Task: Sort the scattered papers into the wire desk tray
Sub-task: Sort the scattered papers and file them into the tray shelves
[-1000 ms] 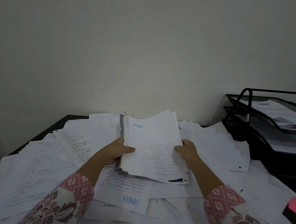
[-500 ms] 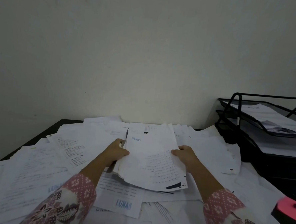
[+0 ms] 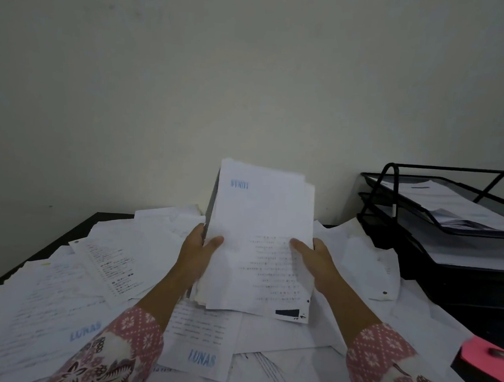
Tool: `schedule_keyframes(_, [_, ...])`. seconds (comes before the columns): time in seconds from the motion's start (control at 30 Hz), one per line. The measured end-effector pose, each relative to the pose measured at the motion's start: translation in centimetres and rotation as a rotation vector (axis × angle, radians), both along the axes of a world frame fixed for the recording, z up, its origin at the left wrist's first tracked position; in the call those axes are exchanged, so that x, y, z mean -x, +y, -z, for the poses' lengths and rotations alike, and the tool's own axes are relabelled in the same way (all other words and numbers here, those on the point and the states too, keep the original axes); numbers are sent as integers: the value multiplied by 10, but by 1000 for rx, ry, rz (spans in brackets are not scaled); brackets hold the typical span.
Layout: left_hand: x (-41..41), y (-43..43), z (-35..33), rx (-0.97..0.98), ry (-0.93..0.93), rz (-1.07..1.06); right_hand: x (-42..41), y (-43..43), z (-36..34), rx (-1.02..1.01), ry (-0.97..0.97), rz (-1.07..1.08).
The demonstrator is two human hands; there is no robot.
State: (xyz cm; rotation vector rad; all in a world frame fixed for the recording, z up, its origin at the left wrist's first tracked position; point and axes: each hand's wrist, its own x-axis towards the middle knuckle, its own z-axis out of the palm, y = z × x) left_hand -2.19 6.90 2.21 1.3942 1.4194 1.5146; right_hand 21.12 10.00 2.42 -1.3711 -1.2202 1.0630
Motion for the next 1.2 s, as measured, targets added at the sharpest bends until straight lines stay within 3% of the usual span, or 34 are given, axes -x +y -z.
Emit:
schedule_keyframes(0.13, [-11, 1, -8, -43, -182, 46, -9, -3, -14, -89, 149, -42])
schedule_keyframes(0.2, [-15, 3, -11, -29, -225, 57, -13, -4, -19, -190, 130, -33])
schedule_keyframes(0.4, [-28, 8, -27, -139, -127, 13, -25, -11, -31, -370, 109, -12])
schedule_keyframes(0.53, [-43, 9, -33, -136, -71, -5, -29, -11, -35, -401, 43, 29])
schedule_keyframes(0.67, [-57, 7, -35, -93, -134, 3, -29, -10, -39, -403, 82, 48])
schedule_keyframes(0.8, [-68, 4, -39, -153, 10, -20, -30, -10, -41, -414, -55, 90])
schedule_keyframes(0.93, [-74, 2, -42, -180, -138, 28, -34, -17, -49, -483, -17, 125])
schedule_keyframes(1.03, [-81, 1, -43, -180, -86, 36, -41, -19, -48, -477, -116, 158])
schedule_keyframes(1.2, [-96, -1, -48, -242, 22, -31, -54, -28, -55, -482, -5, 184])
